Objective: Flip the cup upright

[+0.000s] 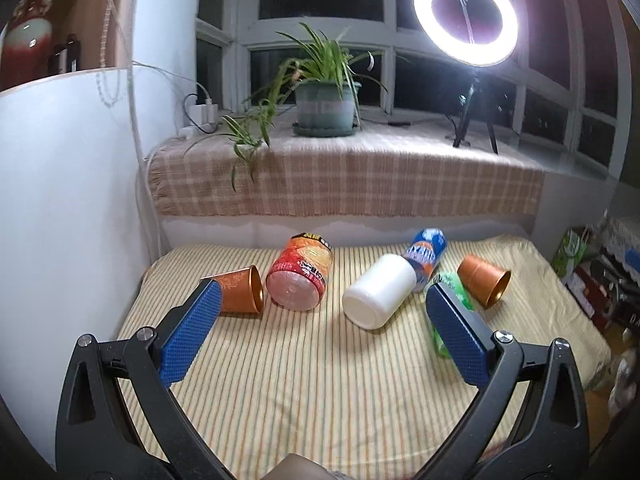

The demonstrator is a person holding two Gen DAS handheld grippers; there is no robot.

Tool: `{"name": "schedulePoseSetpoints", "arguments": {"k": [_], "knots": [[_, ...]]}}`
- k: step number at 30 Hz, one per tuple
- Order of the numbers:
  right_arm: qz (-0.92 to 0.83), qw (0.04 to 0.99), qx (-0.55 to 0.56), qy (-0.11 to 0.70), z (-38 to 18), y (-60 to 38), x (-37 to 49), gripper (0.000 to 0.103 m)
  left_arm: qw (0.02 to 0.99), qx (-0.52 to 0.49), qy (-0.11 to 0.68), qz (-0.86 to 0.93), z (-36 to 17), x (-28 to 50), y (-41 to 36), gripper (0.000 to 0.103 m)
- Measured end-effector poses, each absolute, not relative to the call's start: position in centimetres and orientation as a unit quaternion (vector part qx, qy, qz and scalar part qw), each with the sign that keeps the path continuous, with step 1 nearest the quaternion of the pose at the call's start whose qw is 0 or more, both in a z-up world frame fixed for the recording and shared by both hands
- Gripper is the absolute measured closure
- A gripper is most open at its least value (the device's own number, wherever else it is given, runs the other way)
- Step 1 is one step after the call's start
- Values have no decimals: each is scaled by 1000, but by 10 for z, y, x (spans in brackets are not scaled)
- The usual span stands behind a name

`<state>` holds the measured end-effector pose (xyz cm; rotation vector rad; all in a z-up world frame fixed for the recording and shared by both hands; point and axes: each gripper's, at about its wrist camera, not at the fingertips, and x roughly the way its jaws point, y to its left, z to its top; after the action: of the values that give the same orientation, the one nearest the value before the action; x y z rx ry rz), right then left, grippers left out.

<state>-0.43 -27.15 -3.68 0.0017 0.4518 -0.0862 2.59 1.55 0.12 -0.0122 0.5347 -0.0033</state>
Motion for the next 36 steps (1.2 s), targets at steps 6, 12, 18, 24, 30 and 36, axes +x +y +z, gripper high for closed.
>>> {"name": "schedulePoseSetpoints", "arguments": {"k": [6,12,18,24,30,36], "knots": [[-27,968,-14,251,-43,-269,8,0,935,8,337,-108,-18,69,11,9],[-36,964,-7,263,-51,-274,11,0,893,45,418,-161,-45,125,-14,19],[-49,961,-5,274,-59,-285,13,0,851,62,483,-196,-67,171,-41,19],[-60,958,2,281,-66,-298,13,0,826,66,522,-204,-82,210,-49,19],[-70,955,4,289,-73,-308,14,0,808,78,550,-195,-101,233,-49,19],[-78,953,17,293,-77,-318,14,0,799,95,563,-191,-114,242,-52,19]]}}
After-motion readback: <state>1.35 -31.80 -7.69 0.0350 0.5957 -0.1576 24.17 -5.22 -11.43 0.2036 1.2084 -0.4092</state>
